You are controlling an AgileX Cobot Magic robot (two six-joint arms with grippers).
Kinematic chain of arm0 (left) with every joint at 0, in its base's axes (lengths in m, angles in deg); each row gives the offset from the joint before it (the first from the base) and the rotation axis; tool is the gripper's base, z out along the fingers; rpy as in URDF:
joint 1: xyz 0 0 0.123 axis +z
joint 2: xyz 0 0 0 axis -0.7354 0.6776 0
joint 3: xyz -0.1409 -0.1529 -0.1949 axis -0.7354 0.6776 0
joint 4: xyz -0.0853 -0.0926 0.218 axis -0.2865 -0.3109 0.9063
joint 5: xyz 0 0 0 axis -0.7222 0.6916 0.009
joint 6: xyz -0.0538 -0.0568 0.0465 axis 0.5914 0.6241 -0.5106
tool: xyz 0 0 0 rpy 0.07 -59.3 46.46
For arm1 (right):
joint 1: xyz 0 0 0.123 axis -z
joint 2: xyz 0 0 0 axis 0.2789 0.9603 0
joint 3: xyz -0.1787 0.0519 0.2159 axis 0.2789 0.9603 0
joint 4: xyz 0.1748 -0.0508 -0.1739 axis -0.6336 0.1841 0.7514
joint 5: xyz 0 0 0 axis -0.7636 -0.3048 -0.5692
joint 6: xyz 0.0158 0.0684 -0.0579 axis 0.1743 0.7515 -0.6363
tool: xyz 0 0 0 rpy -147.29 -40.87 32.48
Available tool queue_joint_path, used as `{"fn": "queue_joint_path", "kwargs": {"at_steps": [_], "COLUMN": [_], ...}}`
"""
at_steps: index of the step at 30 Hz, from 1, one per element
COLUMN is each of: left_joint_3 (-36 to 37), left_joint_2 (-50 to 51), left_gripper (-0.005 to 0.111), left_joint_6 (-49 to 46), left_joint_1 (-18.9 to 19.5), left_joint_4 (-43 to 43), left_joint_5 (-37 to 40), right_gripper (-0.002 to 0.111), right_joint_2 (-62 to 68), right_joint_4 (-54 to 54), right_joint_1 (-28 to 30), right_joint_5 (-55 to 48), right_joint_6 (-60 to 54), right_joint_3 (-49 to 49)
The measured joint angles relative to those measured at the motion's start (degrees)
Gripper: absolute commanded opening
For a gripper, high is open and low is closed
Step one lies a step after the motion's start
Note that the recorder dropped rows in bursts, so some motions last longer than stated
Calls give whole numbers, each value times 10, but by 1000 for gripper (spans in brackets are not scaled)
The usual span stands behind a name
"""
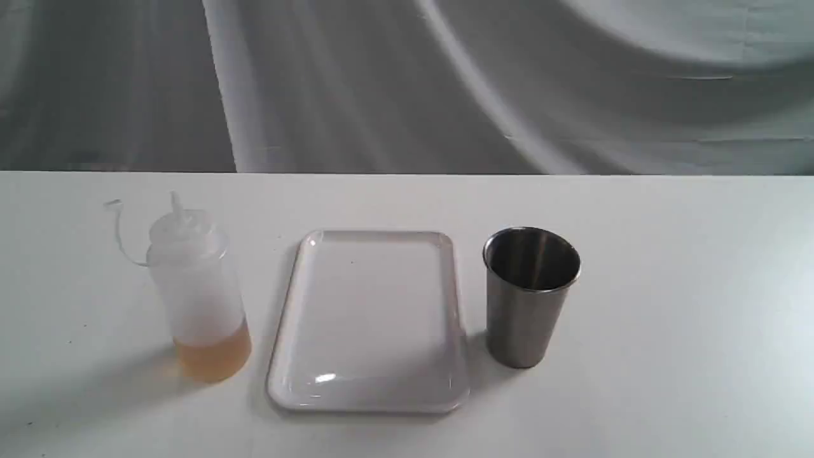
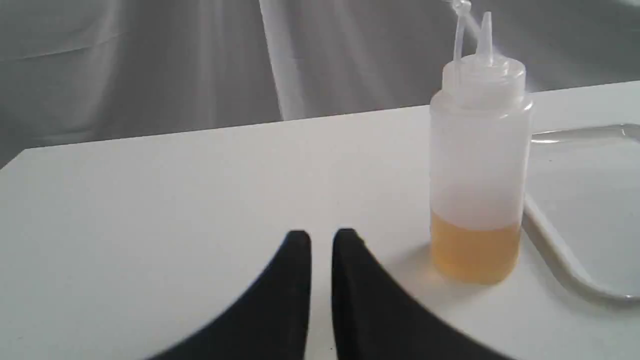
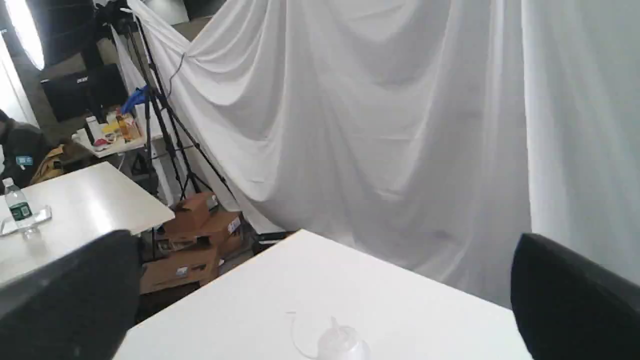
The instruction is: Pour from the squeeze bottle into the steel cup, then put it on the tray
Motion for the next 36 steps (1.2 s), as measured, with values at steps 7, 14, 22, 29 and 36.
{"fn": "queue_joint_path", "kwargs": {"at_steps": [7, 14, 22, 29, 36], "left_joint_3": [0, 0, 0, 0, 0], "left_joint_2": [0, 0, 0, 0, 0], "left_gripper": [8, 8, 8, 8, 8], "left_joint_6": [0, 0, 0, 0, 0], "left_joint_1": [0, 0, 0, 0, 0], "left_joint_4": [0, 0, 0, 0, 0], "left_joint_5": [0, 0, 0, 0, 0], "right_gripper": [105, 105, 105, 105, 105], "right_joint_2": [27, 36, 82, 131, 193], "right_joint_4": [2, -26, -28, 34, 89], "right_joint_1": [0, -1, -147, -358, -508], "right_joint_5": [86, 141, 256, 425, 589], "right_joint_6": [-87, -123, -131, -143, -146], "right_joint_3": [0, 0, 0, 0, 0]}}
